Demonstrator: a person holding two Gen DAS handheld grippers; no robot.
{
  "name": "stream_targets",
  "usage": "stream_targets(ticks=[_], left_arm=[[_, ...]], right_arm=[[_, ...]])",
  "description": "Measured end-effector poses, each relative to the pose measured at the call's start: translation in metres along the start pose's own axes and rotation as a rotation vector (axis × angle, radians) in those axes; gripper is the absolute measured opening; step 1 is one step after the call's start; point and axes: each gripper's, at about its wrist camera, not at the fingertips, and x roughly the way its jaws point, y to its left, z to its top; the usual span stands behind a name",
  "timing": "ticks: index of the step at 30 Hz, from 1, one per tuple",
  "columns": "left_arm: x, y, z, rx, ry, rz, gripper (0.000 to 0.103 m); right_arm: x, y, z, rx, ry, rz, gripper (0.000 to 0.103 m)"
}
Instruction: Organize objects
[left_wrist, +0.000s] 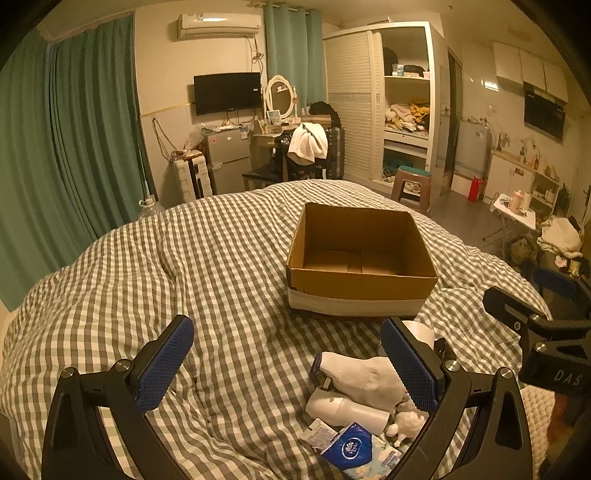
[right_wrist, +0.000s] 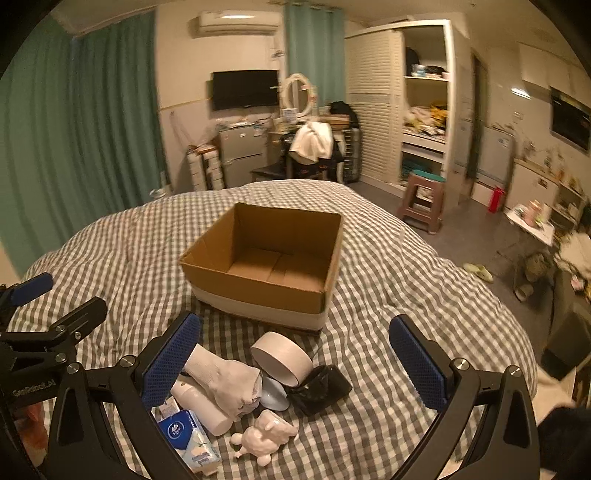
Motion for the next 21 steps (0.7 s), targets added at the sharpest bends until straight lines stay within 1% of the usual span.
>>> stream_targets(ticks=[3, 5, 8, 12, 16, 19, 21], left_arm=[[0.001, 0.0, 0.0, -0.007, 0.008, -0.005, 0.103], [0.004, -0.001, 0.0, -0.014, 0.022, -0.006, 0.103], [0.013, -0.003, -0.003, -0.016, 0.053, -0.004, 0.103], [0.03, -0.008, -0.013, -0.006, 0.098, -0.001, 0.103], [0.058, -0.013, -0.025, 0.005, 0.171, -0.001, 0.103], [0.079, -0.017, -0.035, 0.013, 0.216, 0.002, 0.103], [0.089, -0.02, -0.039, 0.021, 0.235, -0.006, 0.103]], right_arm=[[0.002, 0.0, 0.011, -0.063, 0.016, 0.013, 0.103], [0.002, -0.003, 0.015, -0.077, 0.019, 0.032, 0.103], [0.009, -0.005, 0.014, -0.085, 0.036, 0.031, 0.103], [0.033, -0.003, 0.0, -0.115, 0.108, 0.024, 0.103], [0.06, -0.002, -0.017, -0.145, 0.18, 0.016, 0.103], [0.086, -0.002, -0.029, -0.173, 0.235, 0.011, 0.098], [0.1, -0.003, -0.036, -0.185, 0.268, 0.023, 0.092]])
